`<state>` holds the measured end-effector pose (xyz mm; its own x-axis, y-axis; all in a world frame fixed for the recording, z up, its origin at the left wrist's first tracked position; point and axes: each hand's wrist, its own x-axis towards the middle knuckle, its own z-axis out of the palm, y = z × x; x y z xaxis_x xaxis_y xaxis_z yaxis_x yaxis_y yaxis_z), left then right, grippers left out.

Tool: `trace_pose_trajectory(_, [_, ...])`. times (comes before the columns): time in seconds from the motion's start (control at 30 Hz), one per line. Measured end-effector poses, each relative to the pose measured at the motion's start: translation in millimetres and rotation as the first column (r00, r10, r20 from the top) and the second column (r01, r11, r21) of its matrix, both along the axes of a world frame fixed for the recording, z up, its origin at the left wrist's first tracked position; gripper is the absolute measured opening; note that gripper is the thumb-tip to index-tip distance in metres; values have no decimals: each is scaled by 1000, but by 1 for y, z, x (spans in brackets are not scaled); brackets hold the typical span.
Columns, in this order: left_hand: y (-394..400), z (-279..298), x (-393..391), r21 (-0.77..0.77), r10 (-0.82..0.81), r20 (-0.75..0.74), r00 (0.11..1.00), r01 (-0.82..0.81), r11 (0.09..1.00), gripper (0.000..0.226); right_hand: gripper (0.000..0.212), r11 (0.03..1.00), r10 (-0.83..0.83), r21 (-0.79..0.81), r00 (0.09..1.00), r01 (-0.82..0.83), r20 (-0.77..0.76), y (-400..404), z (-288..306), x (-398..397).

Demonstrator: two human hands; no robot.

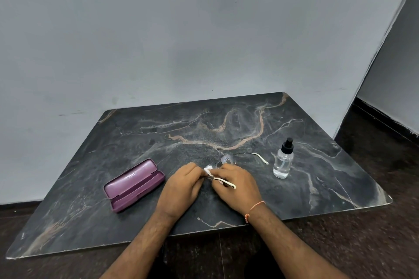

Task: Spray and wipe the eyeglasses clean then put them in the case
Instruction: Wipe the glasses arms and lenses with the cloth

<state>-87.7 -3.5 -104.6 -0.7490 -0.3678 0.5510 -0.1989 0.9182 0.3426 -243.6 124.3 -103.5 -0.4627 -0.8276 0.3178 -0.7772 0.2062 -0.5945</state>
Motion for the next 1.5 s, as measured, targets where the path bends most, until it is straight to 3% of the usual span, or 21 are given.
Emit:
trace_pose_trajectory(0.1, [1,-1,0,4,2,-5,1000,-2,1000,3,38,999,-34,-7,998,35,44,3,2,0])
trace_pose_trajectory(0.3, [4,1,6,59,21,-45,999,-18,998,18,25,968,-192,-160,981,191,10,10,-2,3])
trace_pose_trajectory(0.37, [5,2,10,79,33,-62,998,-28,996,15,16,921,-305,-231,950,313,71,13,-1,1])
trace_pose_trajectory(0.47, [7,-1,21,86,25,-79,997,-18,996,8,20,880,-397,-224,908,418,135,14,3,-1])
trace_pose_trajectory(0.83, [10,-2,39,77,9,-100,995,-1,997,13,23,930,-366,-31,931,366,7,9,2,-1])
trace_pose_trajectory(1.07, [11,-2,39,40,-1,-95,995,4,999,14,29,966,-249,62,968,251,-29,7,1,0])
trace_pose_trajectory(1.17, [11,-1,39,34,0,-97,995,3,999,15,29,975,-217,43,976,216,6,7,1,0])
trace_pose_trajectory(1.37, [10,-3,40,3,-1,-84,996,2,1000,6,26,943,-329,-33,944,330,27,2,0,-2])
trace_pose_trajectory(1.5, [11,-2,39,-5,-13,-95,995,12,1000,9,25,958,-282,-28,958,284,47,3,2,0])
